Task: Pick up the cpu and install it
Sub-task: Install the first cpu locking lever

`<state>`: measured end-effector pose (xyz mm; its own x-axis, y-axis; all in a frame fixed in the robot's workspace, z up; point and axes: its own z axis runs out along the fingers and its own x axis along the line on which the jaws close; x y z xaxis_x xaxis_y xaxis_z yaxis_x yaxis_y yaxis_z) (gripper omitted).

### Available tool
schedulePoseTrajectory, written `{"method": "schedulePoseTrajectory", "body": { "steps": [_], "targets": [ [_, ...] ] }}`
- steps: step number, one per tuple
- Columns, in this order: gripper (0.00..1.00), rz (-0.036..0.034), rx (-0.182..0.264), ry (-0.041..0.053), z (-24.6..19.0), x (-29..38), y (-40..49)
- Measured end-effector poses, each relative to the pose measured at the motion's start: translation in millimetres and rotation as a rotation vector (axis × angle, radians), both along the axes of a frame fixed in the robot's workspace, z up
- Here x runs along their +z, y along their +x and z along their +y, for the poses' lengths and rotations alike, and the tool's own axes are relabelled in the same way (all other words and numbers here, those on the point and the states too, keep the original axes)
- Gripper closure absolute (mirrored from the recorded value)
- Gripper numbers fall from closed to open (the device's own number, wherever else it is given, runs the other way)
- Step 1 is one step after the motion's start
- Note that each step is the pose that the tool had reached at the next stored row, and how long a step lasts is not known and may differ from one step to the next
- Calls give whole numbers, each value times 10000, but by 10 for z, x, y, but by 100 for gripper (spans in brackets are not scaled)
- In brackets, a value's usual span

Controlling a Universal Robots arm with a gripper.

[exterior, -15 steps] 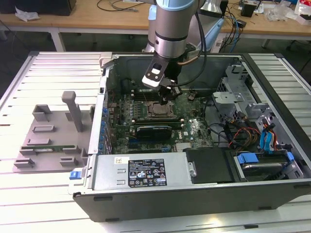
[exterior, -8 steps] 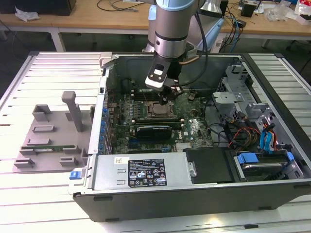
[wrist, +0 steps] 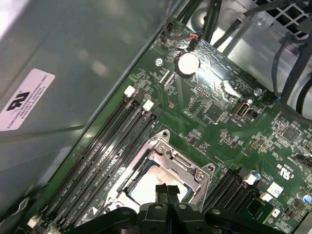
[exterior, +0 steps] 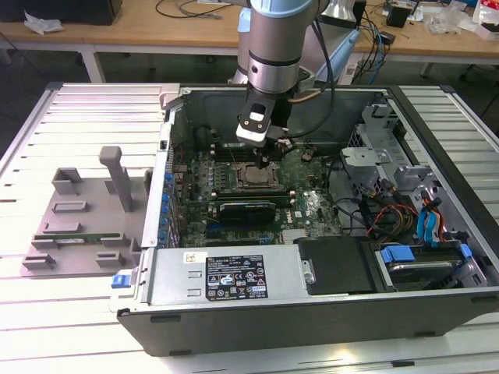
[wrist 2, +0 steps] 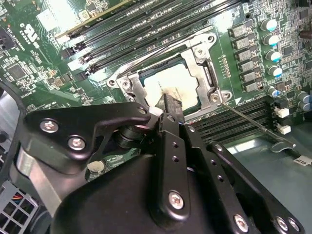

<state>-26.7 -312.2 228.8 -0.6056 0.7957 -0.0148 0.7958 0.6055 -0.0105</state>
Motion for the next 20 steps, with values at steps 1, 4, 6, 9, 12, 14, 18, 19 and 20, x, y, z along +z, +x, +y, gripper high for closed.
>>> {"method": "schedulePoseTrajectory", "body": {
  "steps": [1, 4, 6, 9, 12, 14, 18, 19, 20],
  "targets": [
    [89, 0, 60, 0, 0, 0, 0],
    [89, -1, 356, 0, 0, 0, 0],
    [89, 0, 513, 0, 0, 0, 0],
    [89, 0, 810, 0, 0, 0, 0],
    [89, -1, 994, 0, 0, 0, 0],
    [89, 0, 1201, 0, 0, 0, 0],
    [89, 0, 1659, 0, 0, 0, 0],
    [89, -1, 1713, 0, 0, 0, 0],
    [89, -1, 1797, 0, 0, 0, 0]
  ]
}}
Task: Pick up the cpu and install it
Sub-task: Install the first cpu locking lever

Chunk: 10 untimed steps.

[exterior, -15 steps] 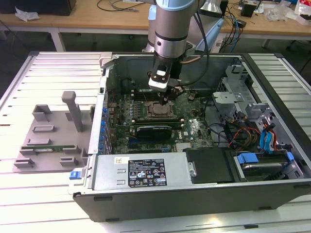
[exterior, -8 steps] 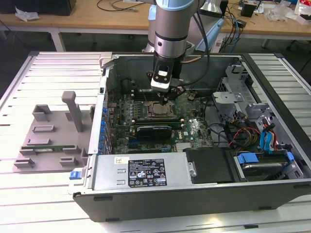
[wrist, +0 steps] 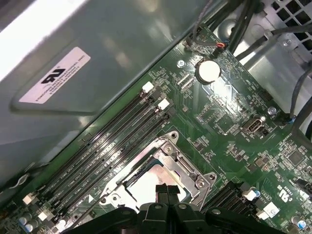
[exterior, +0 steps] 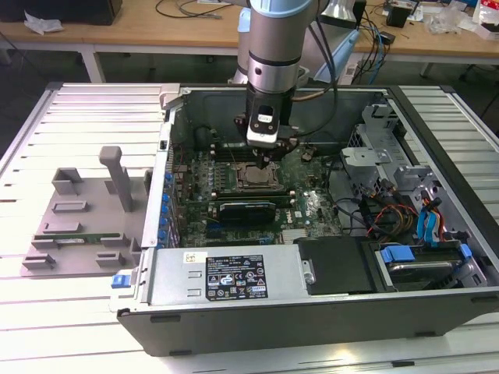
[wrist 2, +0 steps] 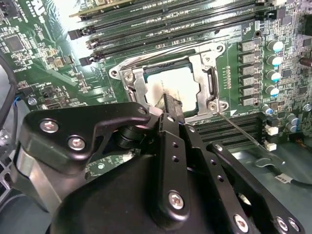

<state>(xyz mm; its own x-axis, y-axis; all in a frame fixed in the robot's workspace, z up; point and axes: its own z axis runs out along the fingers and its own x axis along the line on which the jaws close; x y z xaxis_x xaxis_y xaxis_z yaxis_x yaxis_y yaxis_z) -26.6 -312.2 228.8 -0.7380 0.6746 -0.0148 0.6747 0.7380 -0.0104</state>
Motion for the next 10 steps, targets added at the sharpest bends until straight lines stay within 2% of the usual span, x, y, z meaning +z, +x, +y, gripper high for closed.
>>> {"method": "schedulePoseTrajectory", "body": {
  "steps": [10],
  "targets": [
    [89, 0, 931, 0, 0, 0, 0]
  ]
}}
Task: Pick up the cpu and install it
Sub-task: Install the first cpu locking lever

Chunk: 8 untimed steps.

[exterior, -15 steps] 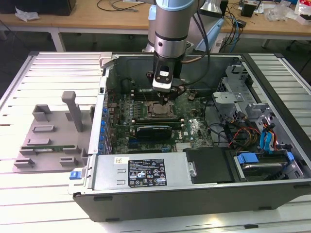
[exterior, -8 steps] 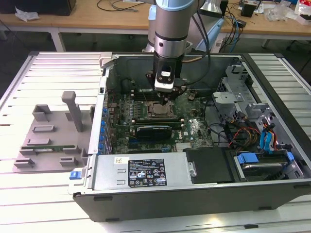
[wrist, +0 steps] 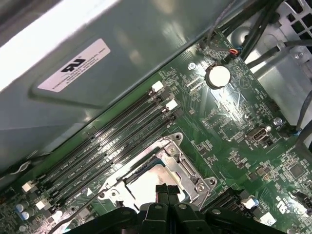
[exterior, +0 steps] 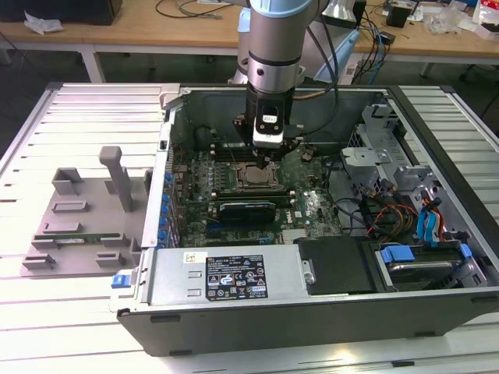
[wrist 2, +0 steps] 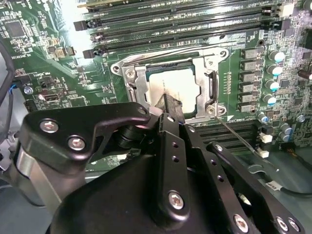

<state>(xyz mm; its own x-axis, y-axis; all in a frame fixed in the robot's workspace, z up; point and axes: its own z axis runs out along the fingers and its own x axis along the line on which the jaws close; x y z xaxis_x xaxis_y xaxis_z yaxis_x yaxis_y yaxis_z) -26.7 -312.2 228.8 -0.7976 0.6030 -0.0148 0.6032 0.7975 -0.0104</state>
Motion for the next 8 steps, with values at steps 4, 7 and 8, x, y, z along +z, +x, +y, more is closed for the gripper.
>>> {"method": "schedulePoseTrajectory", "body": {
  "steps": [4, 7, 8],
  "targets": [
    [89, 0, 257, 0, 0, 0, 0],
    [89, 0, 509, 0, 0, 0, 0],
    [89, 0, 570, 0, 0, 0, 0]
  ]
}}
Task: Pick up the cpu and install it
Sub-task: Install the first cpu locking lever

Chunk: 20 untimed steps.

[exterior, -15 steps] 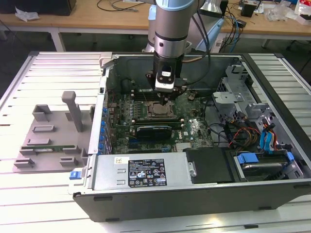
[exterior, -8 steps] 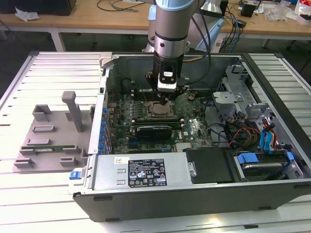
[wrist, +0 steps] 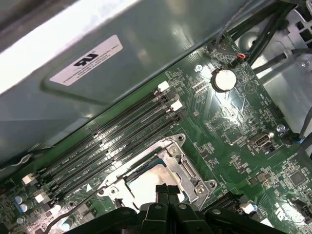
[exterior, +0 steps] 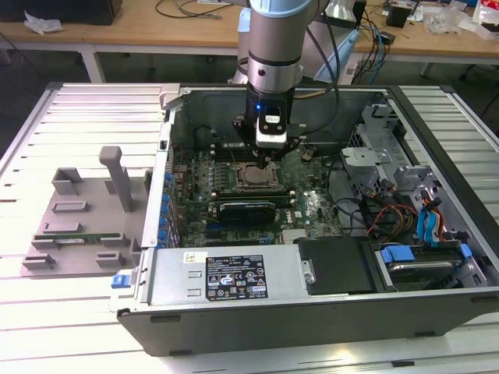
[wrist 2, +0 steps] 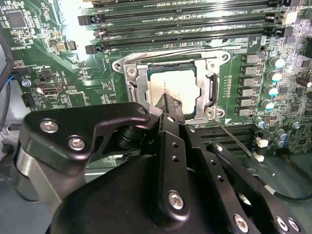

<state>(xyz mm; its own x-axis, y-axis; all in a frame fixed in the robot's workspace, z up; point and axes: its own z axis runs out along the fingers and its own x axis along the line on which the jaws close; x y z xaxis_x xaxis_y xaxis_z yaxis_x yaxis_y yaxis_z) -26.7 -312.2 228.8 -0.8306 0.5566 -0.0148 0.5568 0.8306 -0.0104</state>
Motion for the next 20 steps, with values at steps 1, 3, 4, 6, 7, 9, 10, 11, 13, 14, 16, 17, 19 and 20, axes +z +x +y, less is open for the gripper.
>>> {"method": "schedulePoseTrajectory", "body": {
  "steps": [1, 3, 4, 6, 7, 9, 10, 11, 13, 14, 16, 17, 19, 20],
  "targets": [
    [89, 0, 39, 0, 0, 0, 0],
    [89, 0, 220, 1, 0, 0, 0],
    [89, 0, 261, 0, 0, 0, 0],
    [89, 0, 421, 0, 0, 0, 0],
    [89, 0, 459, 0, 0, 0, 0],
    [89, 0, 586, 0, 0, 0, 0],
    [89, -1, 646, 0, 0, 0, 0],
    [89, 0, 735, 0, 0, 0, 0],
    [89, 0, 922, 0, 0, 0, 0],
    [89, 0, 1004, 0, 0, 0, 0],
    [89, 0, 1138, 0, 0, 0, 0],
    [89, 0, 1192, 0, 0, 0, 0],
    [89, 0, 1295, 0, 0, 0, 0],
    [89, 0, 1367, 0, 0, 0, 0]
  ]
}}
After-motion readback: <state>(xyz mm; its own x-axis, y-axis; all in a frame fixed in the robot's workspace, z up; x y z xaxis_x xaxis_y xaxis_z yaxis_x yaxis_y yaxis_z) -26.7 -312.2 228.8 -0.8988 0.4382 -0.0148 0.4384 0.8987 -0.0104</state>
